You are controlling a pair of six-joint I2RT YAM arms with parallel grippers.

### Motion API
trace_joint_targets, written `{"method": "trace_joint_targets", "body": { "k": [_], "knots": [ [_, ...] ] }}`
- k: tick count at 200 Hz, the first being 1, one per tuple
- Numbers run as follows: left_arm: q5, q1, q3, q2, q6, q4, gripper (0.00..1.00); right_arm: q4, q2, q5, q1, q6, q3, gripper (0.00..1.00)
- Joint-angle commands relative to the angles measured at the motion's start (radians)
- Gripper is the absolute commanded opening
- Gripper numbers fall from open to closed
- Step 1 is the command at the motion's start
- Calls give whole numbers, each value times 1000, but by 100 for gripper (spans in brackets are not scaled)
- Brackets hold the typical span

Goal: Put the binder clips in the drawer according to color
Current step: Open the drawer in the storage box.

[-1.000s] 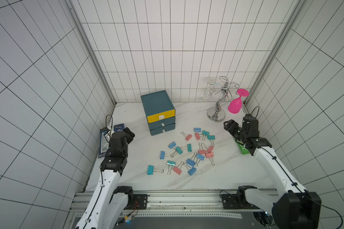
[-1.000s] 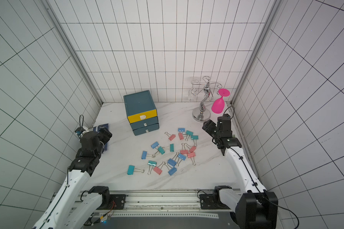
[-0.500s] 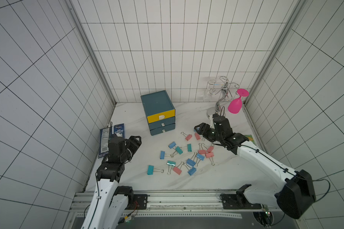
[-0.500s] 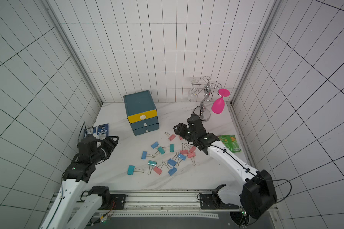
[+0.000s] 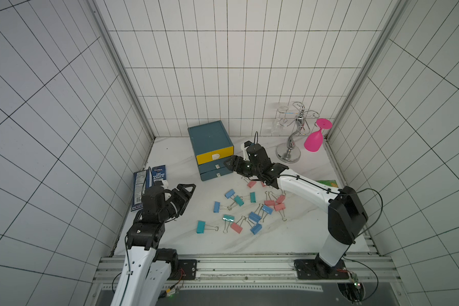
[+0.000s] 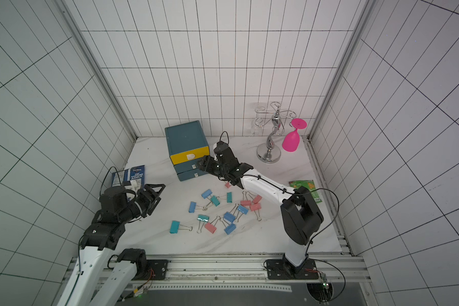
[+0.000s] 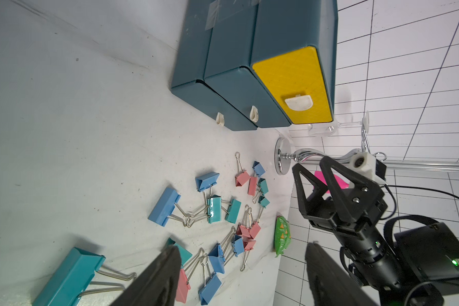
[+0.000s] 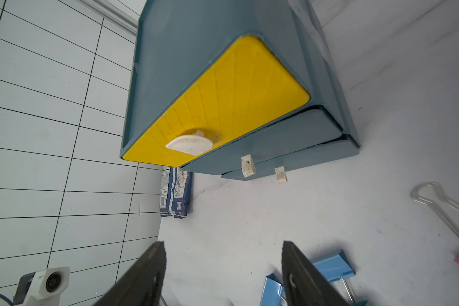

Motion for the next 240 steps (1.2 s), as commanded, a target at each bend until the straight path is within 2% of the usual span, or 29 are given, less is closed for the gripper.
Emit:
{"method": "trace_joint_targets", "body": {
  "k": [1,54,78,114,127,148,185,205,240],
  "knots": [
    [-2,4,19,-34,3,-12,78,139,49,-40,5,17,33,72],
    [15,35,55,-43,61,-84,80,315,126,-52,5,50,29,74],
    [41,43,52,-24,54,-50,79,383,138,-54,4,92,14,74],
    [166,43,12,106,-104,159,71,305,64,-33,-7,55,-22,74],
    [170,22,-10,153,-193,252,69,253,30,-31,-14,36,-34,74],
    [72,-64,-50,208,-315,454,67,196,-31,-12,-26,7,-76,74],
    [-132,-225,-55,346,-407,656,64,106,-153,3,-76,-20,-155,75],
    [-235,-264,-45,392,-422,719,63,36,-219,4,-117,-20,-183,75],
    [-376,-276,-85,429,-480,823,63,-63,-291,-40,-208,-105,-187,76]
  ]
}}
